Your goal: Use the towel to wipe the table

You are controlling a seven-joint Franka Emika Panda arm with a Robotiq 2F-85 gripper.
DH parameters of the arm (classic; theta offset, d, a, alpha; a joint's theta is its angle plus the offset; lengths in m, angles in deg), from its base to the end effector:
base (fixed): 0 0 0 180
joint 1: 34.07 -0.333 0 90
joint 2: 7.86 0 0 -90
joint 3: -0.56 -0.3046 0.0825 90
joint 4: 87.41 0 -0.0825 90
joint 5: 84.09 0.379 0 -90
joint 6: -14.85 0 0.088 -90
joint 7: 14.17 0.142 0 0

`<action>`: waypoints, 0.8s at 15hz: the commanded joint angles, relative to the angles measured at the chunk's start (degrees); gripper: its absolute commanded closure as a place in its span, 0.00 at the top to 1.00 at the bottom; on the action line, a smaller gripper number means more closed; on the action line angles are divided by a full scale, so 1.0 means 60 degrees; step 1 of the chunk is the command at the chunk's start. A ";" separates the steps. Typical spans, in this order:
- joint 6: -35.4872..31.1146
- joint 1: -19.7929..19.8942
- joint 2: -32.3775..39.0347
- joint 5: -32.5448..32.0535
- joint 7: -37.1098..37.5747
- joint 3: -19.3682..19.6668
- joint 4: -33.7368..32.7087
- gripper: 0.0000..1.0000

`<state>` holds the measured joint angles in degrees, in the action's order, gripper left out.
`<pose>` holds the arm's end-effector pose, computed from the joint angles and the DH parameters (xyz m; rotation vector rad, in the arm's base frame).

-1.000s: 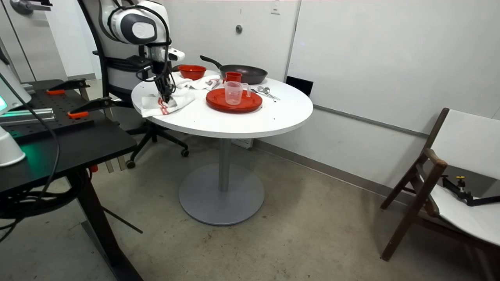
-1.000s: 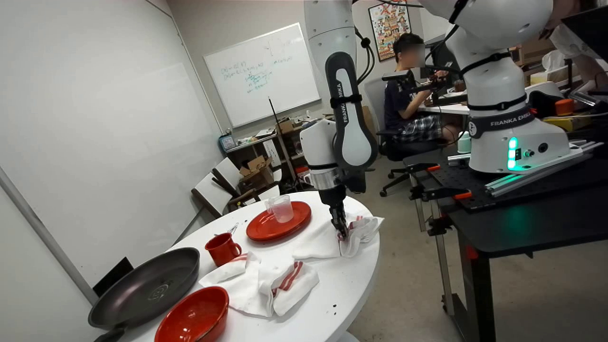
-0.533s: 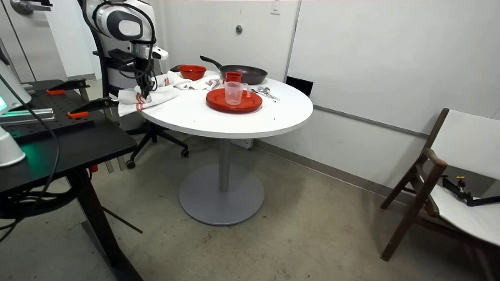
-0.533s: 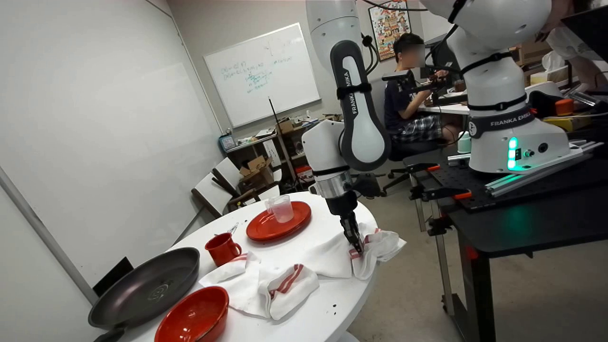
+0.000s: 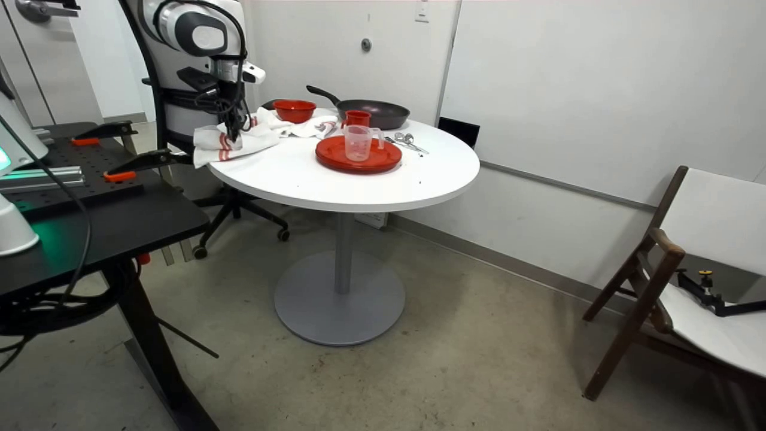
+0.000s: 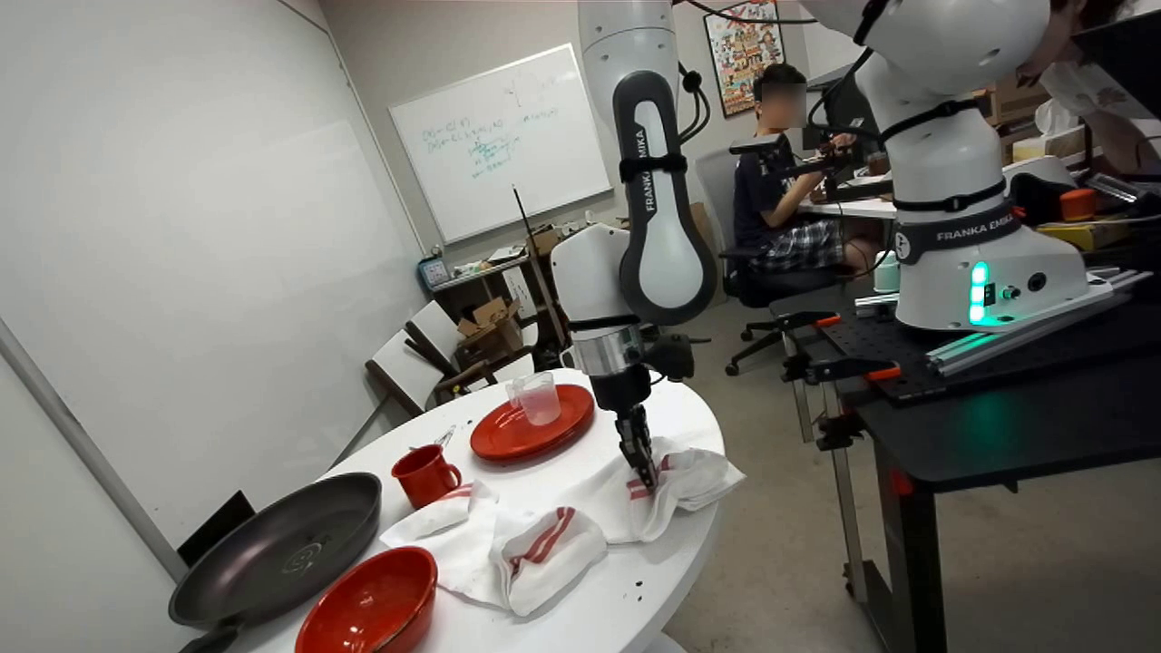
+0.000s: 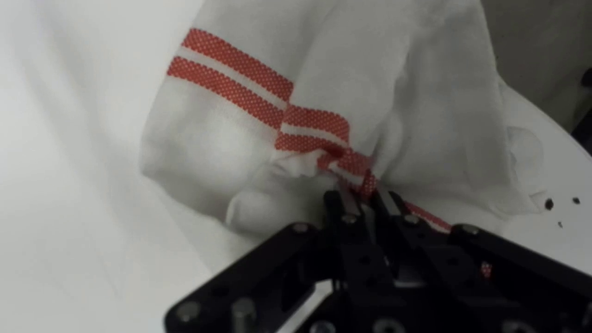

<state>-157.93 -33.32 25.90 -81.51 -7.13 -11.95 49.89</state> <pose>0.4615 0.1110 0.0464 -3.0100 0.0009 -0.0292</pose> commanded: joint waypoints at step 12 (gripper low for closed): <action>0.0116 0.0032 0.1013 0.0046 -0.0739 0.0615 -0.2095 0.03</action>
<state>-157.94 -33.02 30.45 -81.52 -9.54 -9.50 39.99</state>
